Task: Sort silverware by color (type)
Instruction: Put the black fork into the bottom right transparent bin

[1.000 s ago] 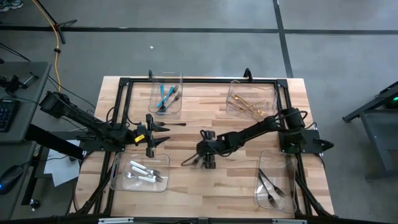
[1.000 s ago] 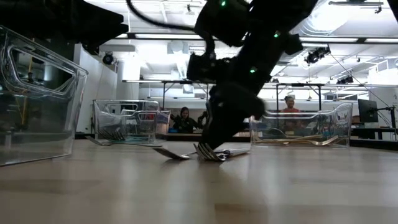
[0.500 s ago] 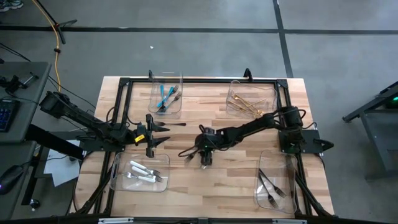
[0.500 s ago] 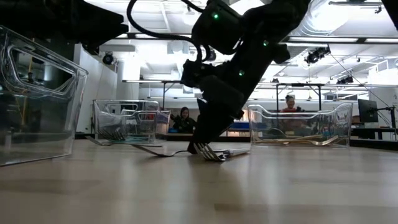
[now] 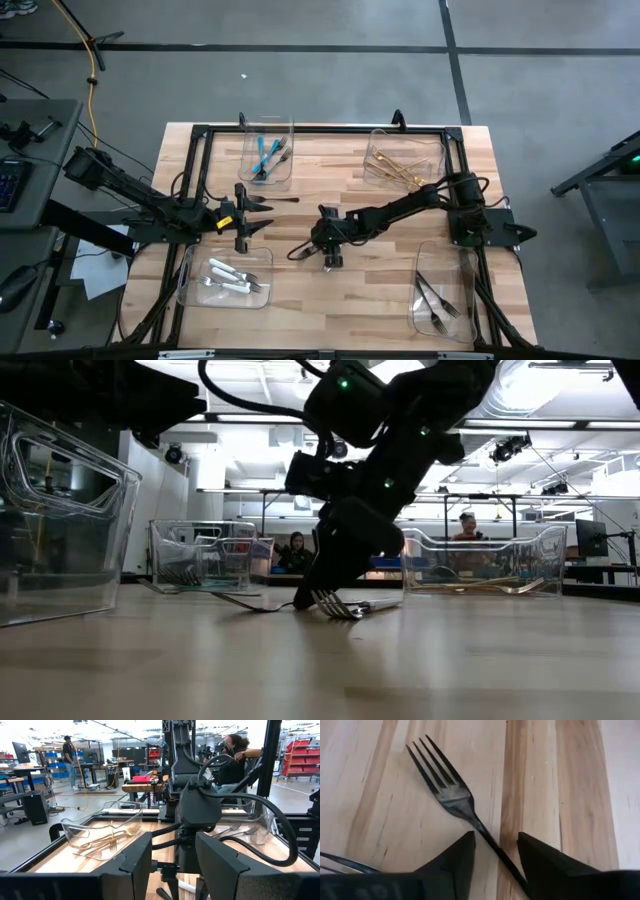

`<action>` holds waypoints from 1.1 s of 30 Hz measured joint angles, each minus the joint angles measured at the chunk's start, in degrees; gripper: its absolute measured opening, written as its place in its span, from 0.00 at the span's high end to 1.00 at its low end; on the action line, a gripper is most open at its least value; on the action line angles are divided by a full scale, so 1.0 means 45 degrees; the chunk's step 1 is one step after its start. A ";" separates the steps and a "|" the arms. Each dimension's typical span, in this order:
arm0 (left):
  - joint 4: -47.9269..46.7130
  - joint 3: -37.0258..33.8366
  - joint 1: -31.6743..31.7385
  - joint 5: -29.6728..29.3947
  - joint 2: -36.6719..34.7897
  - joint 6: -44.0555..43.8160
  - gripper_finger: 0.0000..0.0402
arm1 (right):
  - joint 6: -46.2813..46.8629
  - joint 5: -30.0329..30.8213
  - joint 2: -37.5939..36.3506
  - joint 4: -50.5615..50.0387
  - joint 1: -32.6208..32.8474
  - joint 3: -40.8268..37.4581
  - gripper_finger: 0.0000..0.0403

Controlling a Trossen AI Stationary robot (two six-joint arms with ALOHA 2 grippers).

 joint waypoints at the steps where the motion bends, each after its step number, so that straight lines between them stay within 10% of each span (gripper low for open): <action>1: -0.0002 0.0000 -0.0004 0.0000 -0.0005 0.0000 0.64 | -0.0005 0.0009 0.0002 -0.0015 0.0005 -0.0002 0.67; 9: -0.0002 0.0000 -0.0002 0.0000 -0.0002 0.0000 0.64 | -0.0088 -0.0298 0.0012 -0.0172 -0.0012 -0.0012 0.98; 33: -0.0053 0.0000 -0.0003 0.0001 -0.0001 0.0000 0.64 | -0.0933 0.0539 -0.1064 0.0100 0.0197 -0.0146 1.00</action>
